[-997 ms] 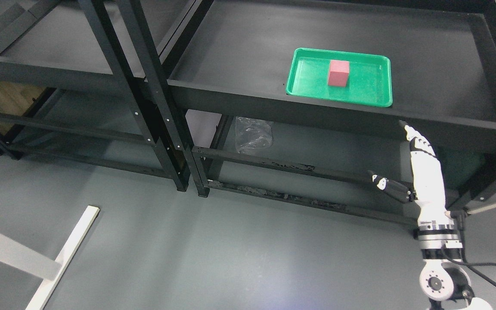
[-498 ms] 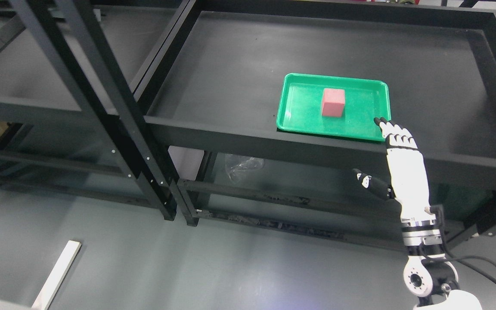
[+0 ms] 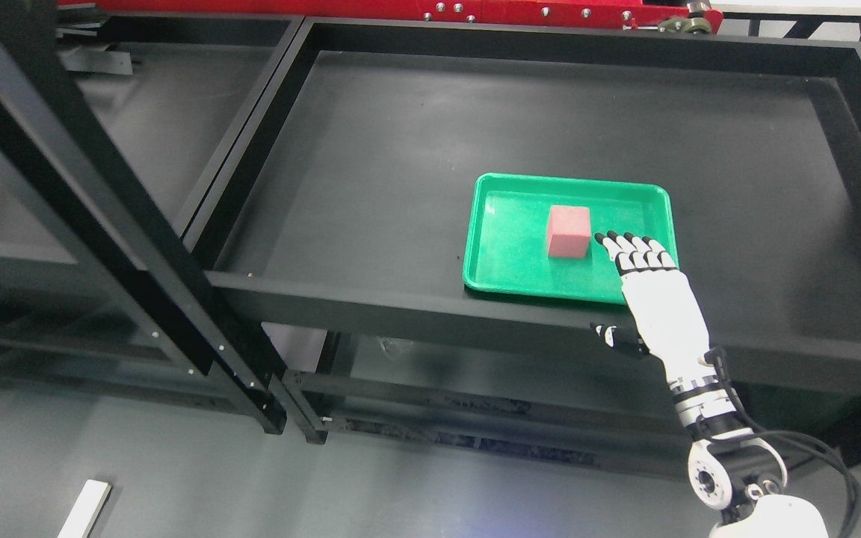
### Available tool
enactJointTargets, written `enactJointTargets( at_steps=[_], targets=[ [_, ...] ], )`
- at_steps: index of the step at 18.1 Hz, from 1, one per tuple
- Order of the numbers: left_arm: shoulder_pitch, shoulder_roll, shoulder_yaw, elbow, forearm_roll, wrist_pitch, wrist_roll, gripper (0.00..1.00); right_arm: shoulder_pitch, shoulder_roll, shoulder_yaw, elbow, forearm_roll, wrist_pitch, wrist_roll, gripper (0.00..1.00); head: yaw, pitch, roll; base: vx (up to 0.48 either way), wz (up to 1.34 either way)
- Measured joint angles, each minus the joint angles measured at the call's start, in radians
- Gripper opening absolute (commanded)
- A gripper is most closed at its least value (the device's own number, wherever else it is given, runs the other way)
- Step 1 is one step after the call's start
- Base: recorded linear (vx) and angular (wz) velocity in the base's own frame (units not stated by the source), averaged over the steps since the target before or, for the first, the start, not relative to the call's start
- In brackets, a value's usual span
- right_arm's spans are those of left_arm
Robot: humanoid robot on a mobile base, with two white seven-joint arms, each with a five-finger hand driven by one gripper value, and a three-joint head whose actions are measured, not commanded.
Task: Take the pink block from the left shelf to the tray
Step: 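Reach the right hand over the pink cube in the green tray, then close the right hand around the pink cube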
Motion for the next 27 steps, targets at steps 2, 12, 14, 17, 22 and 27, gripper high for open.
enactJointTargets(
  at_steps=[2, 12, 14, 17, 22, 27],
  targets=[
    [0.000, 0.000, 0.000, 0.000, 0.000, 0.000, 0.000, 1.00, -0.001, 0.001, 0.002, 0.000, 0.000, 0.002, 0.011, 0.99, 0.0000, 0.000, 0.000, 0.267, -0.09],
    [0.000, 0.000, 0.000, 0.000, 0.000, 0.000, 0.000, 1.00, -0.005, 0.004, 0.009, 0.013, -0.003, 0.002, 0.102, 0.99, 0.0000, 0.000, 0.000, 0.191, -0.04],
    [0.000, 0.000, 0.000, 0.000, 0.000, 0.000, 0.000, 1.00, -0.006, 0.004, 0.010, 0.018, -0.003, 0.003, 0.117, 0.99, 0.0000, 0.000, 0.000, 0.102, 0.02],
    [0.000, 0.000, 0.000, 0.000, 0.000, 0.000, 0.000, 1.00, -0.006, 0.005, 0.023, 0.029, -0.002, 0.005, 0.147, 0.99, 0.0000, 0.000, 0.000, 0.079, 0.02],
    [0.000, 0.000, 0.000, 0.000, 0.000, 0.000, 0.000, 1.00, -0.012, 0.005, 0.043, 0.050, 0.001, 0.001, 0.166, 0.99, 0.0000, 0.000, 0.000, 0.060, 0.03],
    [0.000, 0.000, 0.000, 0.000, 0.000, 0.000, 0.000, 1.00, -0.018, 0.005, 0.061, 0.070, 0.005, -0.006, 0.218, 0.99, 0.0000, 0.000, 0.000, 0.041, 0.01]
  ],
)
